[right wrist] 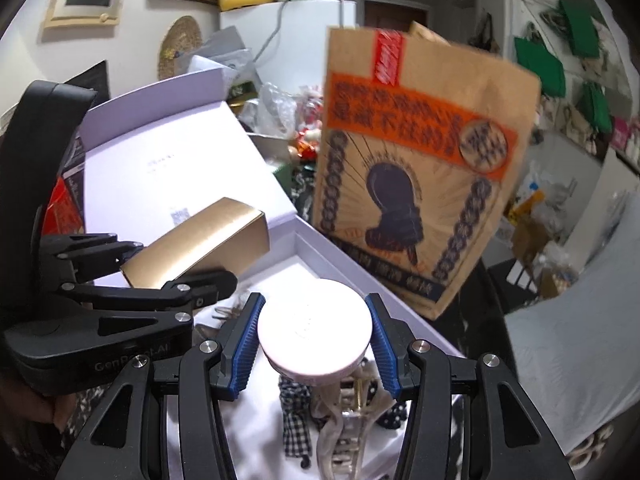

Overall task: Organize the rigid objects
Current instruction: 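Lower the pink compact and gold box with both tools into the lavender box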

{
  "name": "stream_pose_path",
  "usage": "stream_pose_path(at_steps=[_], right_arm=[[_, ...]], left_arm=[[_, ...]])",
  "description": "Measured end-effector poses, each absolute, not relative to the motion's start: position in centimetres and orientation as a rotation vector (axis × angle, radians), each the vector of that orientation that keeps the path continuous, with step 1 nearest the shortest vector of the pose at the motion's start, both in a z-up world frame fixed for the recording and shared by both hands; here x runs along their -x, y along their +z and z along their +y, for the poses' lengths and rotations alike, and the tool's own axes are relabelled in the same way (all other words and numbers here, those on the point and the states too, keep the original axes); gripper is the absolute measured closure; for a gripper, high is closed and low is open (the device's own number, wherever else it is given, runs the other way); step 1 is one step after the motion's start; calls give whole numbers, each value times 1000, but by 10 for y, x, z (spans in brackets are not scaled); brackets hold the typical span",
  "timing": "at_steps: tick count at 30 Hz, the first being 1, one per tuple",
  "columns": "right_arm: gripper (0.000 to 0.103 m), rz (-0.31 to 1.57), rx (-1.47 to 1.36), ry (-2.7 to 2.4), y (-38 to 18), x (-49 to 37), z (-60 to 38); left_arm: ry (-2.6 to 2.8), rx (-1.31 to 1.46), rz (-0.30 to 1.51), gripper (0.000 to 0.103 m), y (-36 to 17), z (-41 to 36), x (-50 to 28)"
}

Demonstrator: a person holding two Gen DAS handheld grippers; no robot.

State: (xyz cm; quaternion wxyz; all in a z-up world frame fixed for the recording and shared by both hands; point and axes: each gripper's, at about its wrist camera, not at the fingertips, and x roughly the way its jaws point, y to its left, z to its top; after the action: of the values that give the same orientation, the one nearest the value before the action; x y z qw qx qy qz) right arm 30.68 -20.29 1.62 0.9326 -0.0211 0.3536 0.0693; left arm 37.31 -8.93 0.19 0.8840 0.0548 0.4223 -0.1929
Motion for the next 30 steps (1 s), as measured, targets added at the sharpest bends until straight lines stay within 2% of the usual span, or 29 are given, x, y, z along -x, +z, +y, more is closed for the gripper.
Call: stream_pose_path(at_steps=[13,30], right_arm=[[53,771,56,100,-15,-315,-213],[53,819,91,109,-24,-316,-206]], left_arm=[[-456,-144,954,59,-33,-102,-384],[-453,-137,1010,59,-47,-101,-389]])
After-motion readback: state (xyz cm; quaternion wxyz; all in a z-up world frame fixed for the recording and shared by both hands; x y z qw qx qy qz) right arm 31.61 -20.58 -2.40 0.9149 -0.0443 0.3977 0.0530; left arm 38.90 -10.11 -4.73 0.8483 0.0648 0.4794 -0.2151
